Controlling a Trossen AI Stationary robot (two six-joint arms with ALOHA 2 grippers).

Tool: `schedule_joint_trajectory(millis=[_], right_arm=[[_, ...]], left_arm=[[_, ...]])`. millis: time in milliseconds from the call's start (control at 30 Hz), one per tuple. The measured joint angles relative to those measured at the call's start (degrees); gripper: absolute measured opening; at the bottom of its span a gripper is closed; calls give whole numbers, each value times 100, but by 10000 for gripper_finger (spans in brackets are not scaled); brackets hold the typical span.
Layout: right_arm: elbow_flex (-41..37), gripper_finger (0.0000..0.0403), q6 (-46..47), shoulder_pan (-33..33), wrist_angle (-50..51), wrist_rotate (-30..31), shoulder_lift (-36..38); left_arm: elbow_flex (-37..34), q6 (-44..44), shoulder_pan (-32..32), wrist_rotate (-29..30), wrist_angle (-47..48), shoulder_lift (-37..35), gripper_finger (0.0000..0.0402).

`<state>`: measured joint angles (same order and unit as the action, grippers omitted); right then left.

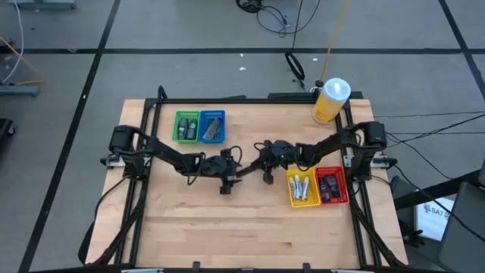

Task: Pick & Place Travel size toiletries
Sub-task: Put the black comb into the blue bin

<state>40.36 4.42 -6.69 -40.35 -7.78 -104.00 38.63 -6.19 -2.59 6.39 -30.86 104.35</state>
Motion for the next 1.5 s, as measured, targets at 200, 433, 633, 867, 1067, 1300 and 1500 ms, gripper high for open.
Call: schedule_joint_trajectory(millis=[200,433,633,867,1067,1300,1500], right_arm=[[0,31,1061,-210,1258,6,756],[0,111,1680,-724,2633,-786,1191],[0,201,2194,-1025,2557,-1504,860],[13,263,2686,-1066,1910,-1973,377],[15,276,2793,-1063,1782,-1982,287],[15,260,2768,-1050,1761,-1949,278],[7,187,2749,-1046,1618,-1881,260]], left_arm=[[2,72,-29,-408,-62,11,256],[0,-172,-105,-501,678,-534,149],[4,-351,79,-851,1069,-484,29],[13,-364,320,-1003,767,-91,17],[20,-374,369,-1241,434,310,3],[24,-258,382,-1241,-92,687,2],[15,-231,380,-1201,-300,739,11]])
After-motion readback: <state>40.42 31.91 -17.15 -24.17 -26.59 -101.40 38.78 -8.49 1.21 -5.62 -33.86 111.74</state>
